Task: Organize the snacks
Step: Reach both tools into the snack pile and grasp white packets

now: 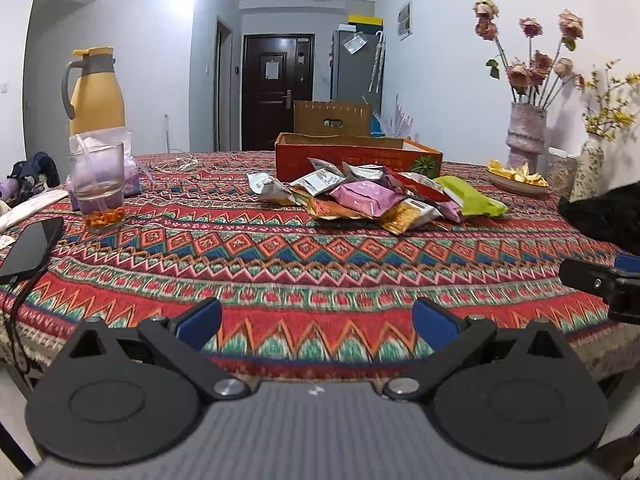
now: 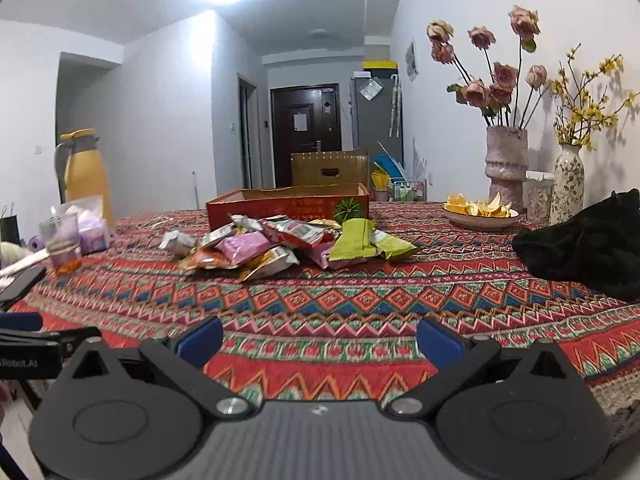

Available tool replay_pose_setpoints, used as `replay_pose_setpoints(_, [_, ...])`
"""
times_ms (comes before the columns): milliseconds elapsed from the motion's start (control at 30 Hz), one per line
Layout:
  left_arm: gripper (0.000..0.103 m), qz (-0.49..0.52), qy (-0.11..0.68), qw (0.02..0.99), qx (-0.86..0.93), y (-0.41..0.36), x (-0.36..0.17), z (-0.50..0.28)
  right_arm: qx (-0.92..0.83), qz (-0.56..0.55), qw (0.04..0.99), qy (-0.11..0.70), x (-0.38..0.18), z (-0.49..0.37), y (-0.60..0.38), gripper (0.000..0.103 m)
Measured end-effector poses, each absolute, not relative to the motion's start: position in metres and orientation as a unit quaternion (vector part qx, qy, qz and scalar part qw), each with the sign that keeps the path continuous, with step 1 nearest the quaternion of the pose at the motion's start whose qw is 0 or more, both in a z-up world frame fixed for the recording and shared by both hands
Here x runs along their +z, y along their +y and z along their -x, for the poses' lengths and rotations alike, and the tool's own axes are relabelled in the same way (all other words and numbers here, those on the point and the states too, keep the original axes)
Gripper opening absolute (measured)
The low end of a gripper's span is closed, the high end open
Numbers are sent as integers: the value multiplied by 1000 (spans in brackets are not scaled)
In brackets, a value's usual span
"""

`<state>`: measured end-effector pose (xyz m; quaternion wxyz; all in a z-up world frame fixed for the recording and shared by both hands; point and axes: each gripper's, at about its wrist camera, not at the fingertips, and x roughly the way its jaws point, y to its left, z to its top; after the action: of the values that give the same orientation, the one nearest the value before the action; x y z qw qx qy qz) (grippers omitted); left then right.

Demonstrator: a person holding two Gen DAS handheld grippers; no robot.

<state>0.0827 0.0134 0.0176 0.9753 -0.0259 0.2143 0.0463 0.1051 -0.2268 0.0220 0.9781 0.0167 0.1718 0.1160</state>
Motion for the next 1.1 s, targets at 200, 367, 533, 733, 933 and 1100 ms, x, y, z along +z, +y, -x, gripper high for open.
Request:
replay_pose_setpoints(200, [103,39,211,976,40,24,26,-118,124,-11,976,176,29,-147,-223,103])
replay_pose_setpoints(367, [103,39,184,982,25,30,32,-147,132,-26,972,193,34,-188,-222,103])
replay_pose_setpoints(533, [103,18,189,982,17,43,40,-183,158,-8,970,184,38,-225,-207,103])
replay_pose_setpoints(733, [103,1,230,973,18,82,49,-245,190,0,952,239,46,-276,-176,103])
replay_pose_setpoints(933, [100,-9,244,969,33,109,47,-315,237,37,949,207,62,-309,-134,101])
replay_pose_setpoints(1100, [71,29,291,956,8,127,30,-362,260,65,939,217,64,-347,-99,76])
